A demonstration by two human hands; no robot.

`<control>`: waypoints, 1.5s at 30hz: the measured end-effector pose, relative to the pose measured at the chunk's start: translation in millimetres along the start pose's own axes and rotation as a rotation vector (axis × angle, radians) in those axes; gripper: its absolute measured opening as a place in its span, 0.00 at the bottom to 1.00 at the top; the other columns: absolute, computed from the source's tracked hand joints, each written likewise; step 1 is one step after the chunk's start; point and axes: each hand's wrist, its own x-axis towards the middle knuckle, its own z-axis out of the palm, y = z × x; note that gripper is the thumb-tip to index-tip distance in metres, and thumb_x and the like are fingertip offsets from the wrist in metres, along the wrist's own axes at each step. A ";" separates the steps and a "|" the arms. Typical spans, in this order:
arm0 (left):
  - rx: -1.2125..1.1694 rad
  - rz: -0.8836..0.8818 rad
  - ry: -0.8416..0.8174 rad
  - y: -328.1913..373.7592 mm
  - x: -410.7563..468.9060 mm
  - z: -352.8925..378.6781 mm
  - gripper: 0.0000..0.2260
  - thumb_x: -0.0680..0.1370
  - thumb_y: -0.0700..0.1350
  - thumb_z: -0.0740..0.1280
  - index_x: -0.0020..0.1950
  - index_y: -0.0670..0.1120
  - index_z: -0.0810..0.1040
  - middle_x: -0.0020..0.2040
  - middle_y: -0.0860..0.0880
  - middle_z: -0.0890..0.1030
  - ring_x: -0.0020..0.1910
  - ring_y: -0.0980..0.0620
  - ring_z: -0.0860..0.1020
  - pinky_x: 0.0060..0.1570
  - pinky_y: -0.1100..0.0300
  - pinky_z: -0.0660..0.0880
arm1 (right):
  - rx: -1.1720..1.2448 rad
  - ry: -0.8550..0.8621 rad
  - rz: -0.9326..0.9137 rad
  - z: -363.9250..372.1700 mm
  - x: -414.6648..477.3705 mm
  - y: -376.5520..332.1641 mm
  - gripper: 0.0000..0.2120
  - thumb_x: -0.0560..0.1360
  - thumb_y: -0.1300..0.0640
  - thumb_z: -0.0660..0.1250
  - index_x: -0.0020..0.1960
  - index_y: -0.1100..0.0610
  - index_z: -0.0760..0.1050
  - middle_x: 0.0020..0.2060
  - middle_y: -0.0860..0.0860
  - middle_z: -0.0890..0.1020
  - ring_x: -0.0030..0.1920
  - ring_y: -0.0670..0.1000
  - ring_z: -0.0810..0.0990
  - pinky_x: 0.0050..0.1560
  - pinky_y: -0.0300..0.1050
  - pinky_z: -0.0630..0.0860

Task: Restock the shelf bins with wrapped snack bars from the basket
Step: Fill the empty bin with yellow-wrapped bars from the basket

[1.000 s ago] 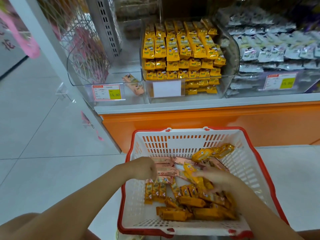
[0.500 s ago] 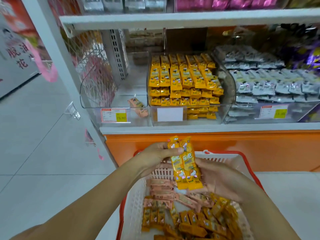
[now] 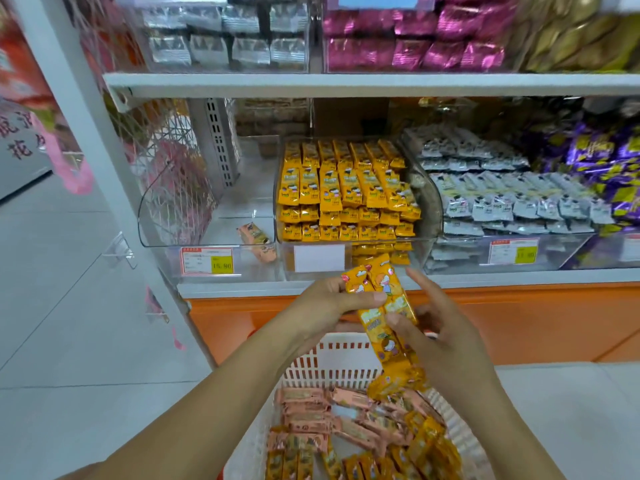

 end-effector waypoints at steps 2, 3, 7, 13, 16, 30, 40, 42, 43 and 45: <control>0.027 0.060 0.075 10.6 1.4 4.5 0.10 0.74 0.44 0.71 0.53 0.44 0.81 0.48 0.46 0.85 0.47 0.49 0.83 0.48 0.56 0.80 | -0.147 0.081 -0.140 1.2 -0.6 -2.8 0.32 0.67 0.41 0.69 0.69 0.33 0.64 0.51 0.38 0.76 0.49 0.41 0.78 0.45 0.37 0.74; 0.038 0.090 0.117 15.4 2.3 6.7 0.11 0.73 0.45 0.72 0.54 0.44 0.81 0.49 0.46 0.85 0.48 0.48 0.83 0.49 0.53 0.80 | -0.259 0.112 -0.204 3.4 -0.7 -4.7 0.35 0.67 0.41 0.71 0.71 0.35 0.62 0.56 0.38 0.73 0.53 0.41 0.75 0.48 0.35 0.72; 0.084 0.228 0.174 37.3 2.7 13.1 0.12 0.73 0.47 0.72 0.56 0.47 0.80 0.49 0.49 0.85 0.50 0.50 0.83 0.53 0.49 0.79 | -0.599 0.321 -0.413 12.2 11.6 -13.7 0.42 0.68 0.51 0.77 0.76 0.53 0.62 0.62 0.50 0.72 0.60 0.49 0.69 0.53 0.41 0.69; 0.232 0.393 0.328 63.8 9.8 -3.0 0.11 0.77 0.52 0.66 0.52 0.46 0.80 0.50 0.47 0.83 0.50 0.52 0.82 0.53 0.56 0.79 | -0.581 0.338 -0.342 -10.9 61.8 -53.5 0.32 0.74 0.51 0.68 0.76 0.51 0.62 0.60 0.50 0.69 0.51 0.46 0.69 0.47 0.41 0.67; 0.565 0.458 0.476 67.1 14.1 -23.3 0.08 0.78 0.48 0.66 0.54 0.49 0.79 0.49 0.54 0.81 0.49 0.60 0.77 0.51 0.67 0.74 | -0.679 0.347 -0.236 -28.1 105.7 -68.5 0.27 0.77 0.50 0.64 0.74 0.52 0.64 0.60 0.56 0.69 0.49 0.52 0.72 0.46 0.45 0.69; 0.665 0.414 0.459 69.1 37.4 -37.0 0.10 0.78 0.46 0.66 0.59 0.49 0.78 0.54 0.54 0.79 0.54 0.60 0.74 0.41 0.73 0.65 | -0.937 0.318 -0.038 5.9 191.1 -78.3 0.17 0.81 0.52 0.58 0.61 0.64 0.69 0.50 0.61 0.81 0.49 0.61 0.80 0.36 0.47 0.69; 0.672 0.418 0.442 65.1 39.4 -36.2 0.12 0.78 0.46 0.66 0.62 0.48 0.77 0.57 0.52 0.79 0.57 0.58 0.74 0.45 0.69 0.67 | -0.696 0.276 -0.003 -15.9 198.3 -78.6 0.09 0.75 0.52 0.65 0.44 0.58 0.74 0.36 0.55 0.80 0.40 0.57 0.79 0.30 0.41 0.67; 0.680 0.424 0.441 66.2 36.4 -35.4 0.13 0.78 0.46 0.66 0.62 0.48 0.77 0.58 0.52 0.78 0.57 0.59 0.74 0.49 0.65 0.67 | -0.594 0.243 0.052 -24.3 198.6 -84.7 0.12 0.75 0.53 0.65 0.36 0.58 0.70 0.32 0.55 0.77 0.38 0.58 0.78 0.32 0.43 0.70; 0.681 0.429 0.442 67.2 34.6 -35.4 0.12 0.78 0.46 0.66 0.62 0.48 0.77 0.57 0.53 0.78 0.56 0.59 0.74 0.48 0.65 0.68 | -0.549 0.233 0.076 -28.1 198.7 -88.9 0.12 0.76 0.53 0.65 0.37 0.58 0.70 0.33 0.56 0.79 0.39 0.58 0.79 0.36 0.45 0.74; 0.690 0.448 0.461 68.9 30.5 -36.7 0.10 0.79 0.45 0.65 0.59 0.48 0.78 0.52 0.54 0.79 0.52 0.59 0.76 0.44 0.69 0.70 | -0.488 0.221 0.090 -33.5 198.4 -96.7 0.12 0.77 0.52 0.65 0.40 0.59 0.72 0.37 0.58 0.81 0.41 0.59 0.80 0.44 0.49 0.77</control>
